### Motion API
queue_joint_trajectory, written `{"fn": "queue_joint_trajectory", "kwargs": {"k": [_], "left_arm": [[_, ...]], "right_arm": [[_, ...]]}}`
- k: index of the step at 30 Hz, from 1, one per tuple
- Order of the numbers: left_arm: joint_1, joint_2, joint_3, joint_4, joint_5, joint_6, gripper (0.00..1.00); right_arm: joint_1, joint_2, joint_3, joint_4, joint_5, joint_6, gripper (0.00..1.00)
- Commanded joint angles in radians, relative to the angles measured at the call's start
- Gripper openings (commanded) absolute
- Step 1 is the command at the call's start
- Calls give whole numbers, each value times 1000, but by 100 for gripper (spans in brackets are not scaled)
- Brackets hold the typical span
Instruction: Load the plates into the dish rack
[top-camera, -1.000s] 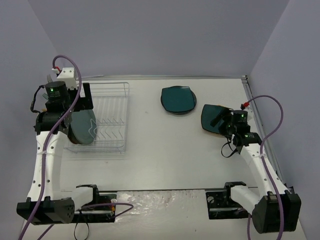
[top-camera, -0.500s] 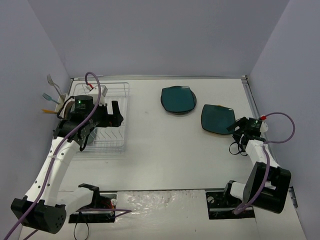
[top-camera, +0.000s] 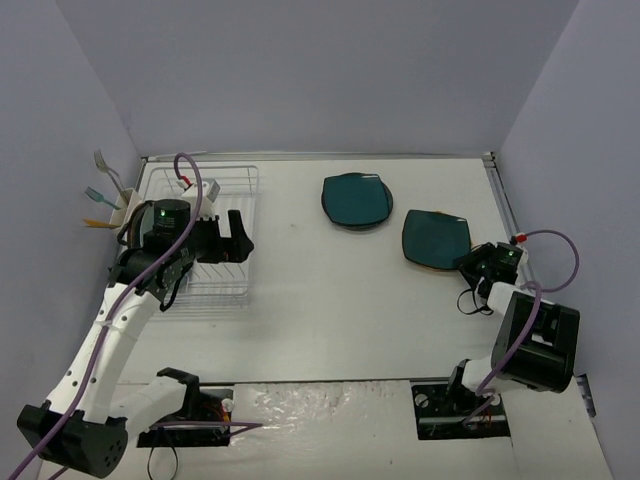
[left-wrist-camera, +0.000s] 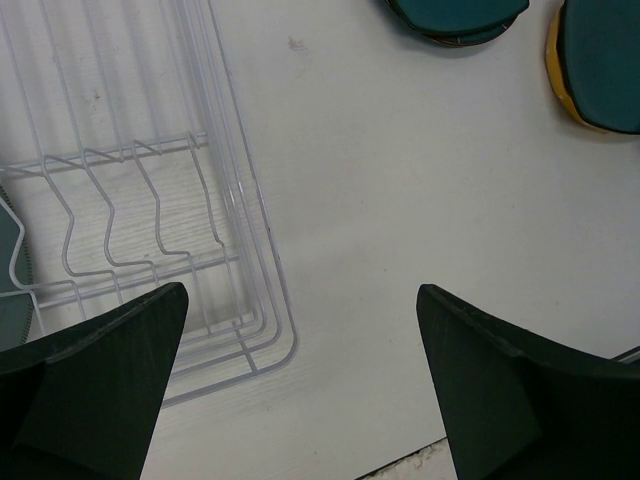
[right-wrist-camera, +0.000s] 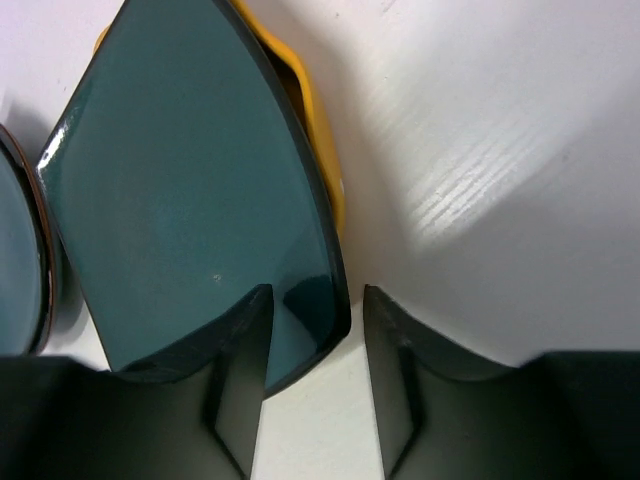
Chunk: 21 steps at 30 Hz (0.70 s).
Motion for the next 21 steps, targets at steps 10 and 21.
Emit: {"fn": "queue_joint_trajectory", "kwargs": {"k": [10, 21], "left_arm": [[-13, -4, -11, 79, 29, -31, 97], [-19, 5, -28, 89, 43, -31, 97]], "right_arm": [[-28, -118, -9, 26, -15, -13, 0], [-61, -276, -55, -84, -20, 58, 0]]}}
